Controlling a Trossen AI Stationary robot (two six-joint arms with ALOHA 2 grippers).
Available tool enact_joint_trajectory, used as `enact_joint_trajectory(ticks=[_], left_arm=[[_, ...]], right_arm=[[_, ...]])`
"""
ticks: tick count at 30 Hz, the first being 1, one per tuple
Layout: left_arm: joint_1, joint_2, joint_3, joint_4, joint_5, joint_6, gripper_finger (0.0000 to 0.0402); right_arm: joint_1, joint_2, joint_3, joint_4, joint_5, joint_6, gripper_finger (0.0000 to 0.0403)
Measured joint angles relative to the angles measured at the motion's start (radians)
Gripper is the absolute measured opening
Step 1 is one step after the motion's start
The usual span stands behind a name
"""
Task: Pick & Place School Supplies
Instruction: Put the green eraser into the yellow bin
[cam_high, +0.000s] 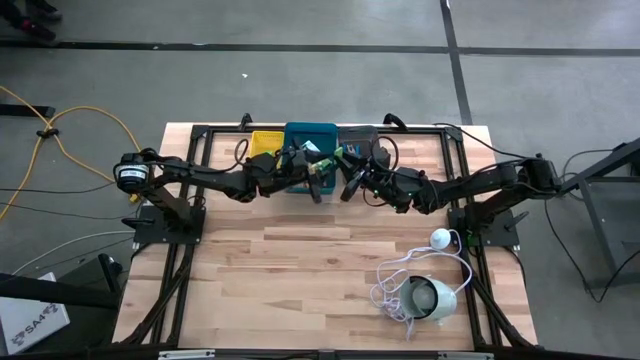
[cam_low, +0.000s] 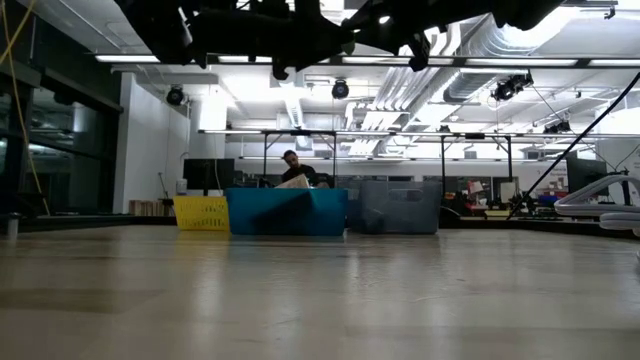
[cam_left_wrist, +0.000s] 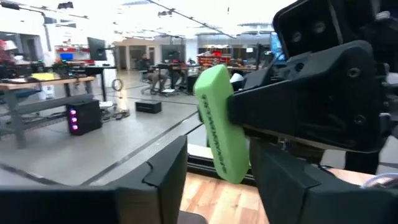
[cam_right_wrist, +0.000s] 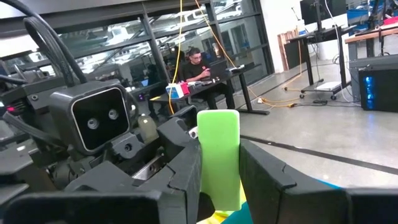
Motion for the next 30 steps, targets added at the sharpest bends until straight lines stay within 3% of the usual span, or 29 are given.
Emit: enact_joint_trajectory(ticks=[6,20,30], left_arm=[[0.005,0.0,0.0,0.0,0.036,-0.008,0.0132],[0.012,0.0,0.0,0.0,0.03,-0.011,0.0125],[0.012,0.0,0.0,-0.002,0.008,-0.011,0.0035]], right_arm=[[0.0,0.0,0.0,0.002,-0.006,0.0,0.0091],[0.001,0.0,0.0,0.008,-0.029,0.004,0.0091],[0.0,0.0,0.0,0.008,-0.033,0.019,0.0091]])
